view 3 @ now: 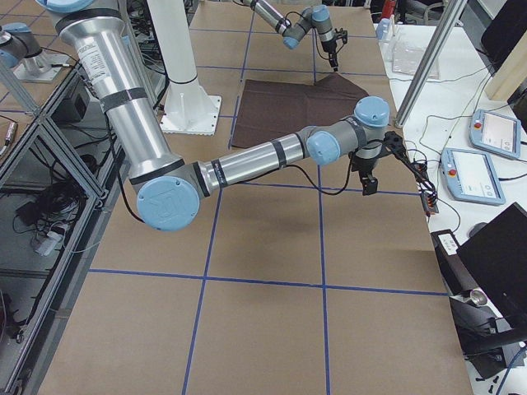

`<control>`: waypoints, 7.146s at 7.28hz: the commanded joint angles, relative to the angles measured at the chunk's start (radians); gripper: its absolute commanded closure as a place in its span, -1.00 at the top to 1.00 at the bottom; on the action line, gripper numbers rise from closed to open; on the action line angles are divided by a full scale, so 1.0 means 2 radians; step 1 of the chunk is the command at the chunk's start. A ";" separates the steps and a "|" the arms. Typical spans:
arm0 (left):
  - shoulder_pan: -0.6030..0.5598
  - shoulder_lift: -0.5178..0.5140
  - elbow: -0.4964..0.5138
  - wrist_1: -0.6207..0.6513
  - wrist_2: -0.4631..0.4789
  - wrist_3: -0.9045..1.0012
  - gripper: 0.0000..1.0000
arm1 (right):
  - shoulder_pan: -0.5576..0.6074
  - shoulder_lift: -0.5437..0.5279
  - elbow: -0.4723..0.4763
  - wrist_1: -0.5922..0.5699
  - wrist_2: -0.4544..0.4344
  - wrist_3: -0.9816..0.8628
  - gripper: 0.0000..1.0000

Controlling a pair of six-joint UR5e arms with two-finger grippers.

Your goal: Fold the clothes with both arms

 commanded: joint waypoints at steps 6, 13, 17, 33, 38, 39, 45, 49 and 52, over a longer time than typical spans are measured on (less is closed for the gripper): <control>0.008 -0.006 0.007 -0.006 0.003 -0.002 -0.11 | 0.000 -0.003 0.003 0.001 0.000 0.000 1.00; 0.011 -0.017 0.032 -0.028 0.010 -0.036 -0.27 | -0.001 0.000 0.003 0.001 -0.001 0.001 1.00; 0.014 -0.023 0.027 -0.028 0.010 -0.080 -1.00 | -0.001 0.000 0.002 0.000 0.000 0.000 1.00; 0.086 -0.055 -0.215 0.245 0.003 -0.064 1.00 | -0.080 -0.045 0.123 0.007 0.015 0.167 1.00; 0.179 0.115 -0.409 0.234 0.012 -0.126 1.00 | -0.351 -0.186 0.315 0.124 -0.219 0.547 1.00; 0.202 0.140 -0.435 0.234 0.026 -0.140 1.00 | -0.419 -0.213 0.341 0.130 -0.279 0.604 0.98; 0.326 0.237 -0.460 0.233 0.097 -0.295 0.16 | -0.578 -0.252 0.363 0.130 -0.422 0.707 0.77; 0.355 0.250 -0.458 0.233 0.103 -0.319 0.13 | -0.583 -0.252 0.363 0.130 -0.429 0.707 0.77; 0.365 0.250 -0.460 0.233 0.109 -0.333 -0.32 | -0.583 -0.252 0.363 0.130 -0.429 0.707 0.77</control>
